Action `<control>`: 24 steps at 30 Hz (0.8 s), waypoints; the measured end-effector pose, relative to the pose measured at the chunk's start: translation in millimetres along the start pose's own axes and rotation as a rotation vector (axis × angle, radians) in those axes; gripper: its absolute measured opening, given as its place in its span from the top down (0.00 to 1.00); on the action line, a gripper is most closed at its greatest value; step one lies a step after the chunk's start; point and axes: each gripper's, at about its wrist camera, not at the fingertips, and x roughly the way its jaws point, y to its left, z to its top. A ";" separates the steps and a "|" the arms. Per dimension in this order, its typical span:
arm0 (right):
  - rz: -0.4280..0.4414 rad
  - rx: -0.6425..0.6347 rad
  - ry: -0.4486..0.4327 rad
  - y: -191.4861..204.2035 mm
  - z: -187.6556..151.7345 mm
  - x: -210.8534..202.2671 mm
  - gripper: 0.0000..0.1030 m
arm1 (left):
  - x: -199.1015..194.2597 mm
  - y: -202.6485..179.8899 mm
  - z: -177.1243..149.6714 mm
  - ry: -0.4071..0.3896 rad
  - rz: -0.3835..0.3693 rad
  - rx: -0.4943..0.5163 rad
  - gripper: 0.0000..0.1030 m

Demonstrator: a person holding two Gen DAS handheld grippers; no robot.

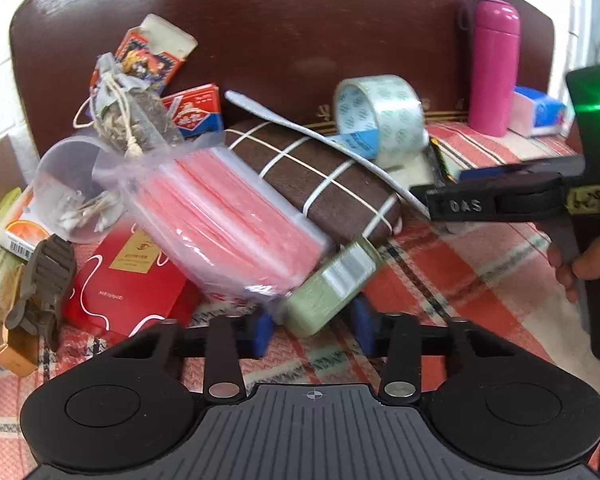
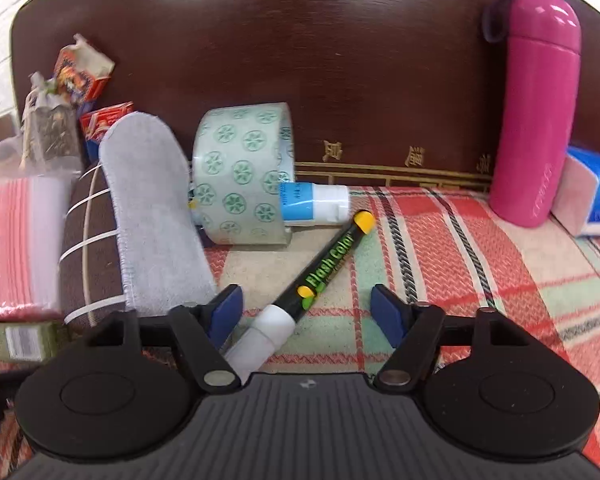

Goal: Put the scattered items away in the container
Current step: 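Grasp the small green box with the left tool while the right tool grasps the marker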

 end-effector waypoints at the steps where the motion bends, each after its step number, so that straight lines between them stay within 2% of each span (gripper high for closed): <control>1: 0.002 -0.015 -0.001 1.6 -0.3 -0.2 0.56 | -2.9 -1.6 -0.6 0.003 -0.003 0.010 0.74; 5: 0.006 -0.026 0.001 -1.5 -7.2 -10.3 0.62 | -15.4 -6.4 -5.6 0.011 -0.021 -0.010 0.80; 6: 0.010 -0.032 0.004 -2.8 -11.3 -16.1 0.65 | -19.1 -8.9 -6.7 0.012 -0.025 -0.017 0.80; 7: 0.015 -0.039 0.007 -4.0 -15.5 -22.2 0.73 | -22.4 -11.0 -9.2 0.015 -0.031 -0.019 0.80; 9: 0.025 -0.052 0.013 -6.4 -23.9 -34.3 0.80 | -29.0 -15.1 -14.4 0.019 -0.041 -0.024 0.80; 14: 0.049 -0.156 0.028 4.6 -51.7 -74.3 0.80 | -56.4 -28.2 -33.5 0.032 -0.069 -0.012 0.79; 15: 0.056 -0.168 0.030 7.7 -55.9 -81.8 0.80 | -61.2 -30.8 -36.8 0.034 -0.070 -0.011 0.77; 16: 0.063 -0.176 0.032 10.5 -60.3 -89.3 0.80 | -65.5 -33.8 -39.2 0.036 -0.072 -0.012 0.59; 18: 0.071 -0.173 0.031 13.1 -68.1 -101.0 0.80 | -69.3 -39.1 -41.4 0.034 -0.056 -0.013 0.48; 19: 0.075 -0.171 0.030 14.3 -72.0 -106.7 0.80 | -69.1 -42.0 -41.2 0.035 -0.045 -0.011 0.46; 24: 0.078 -0.128 0.030 12.0 -71.9 -109.5 0.78 | -66.5 -49.9 -31.8 0.031 -0.046 -0.017 0.46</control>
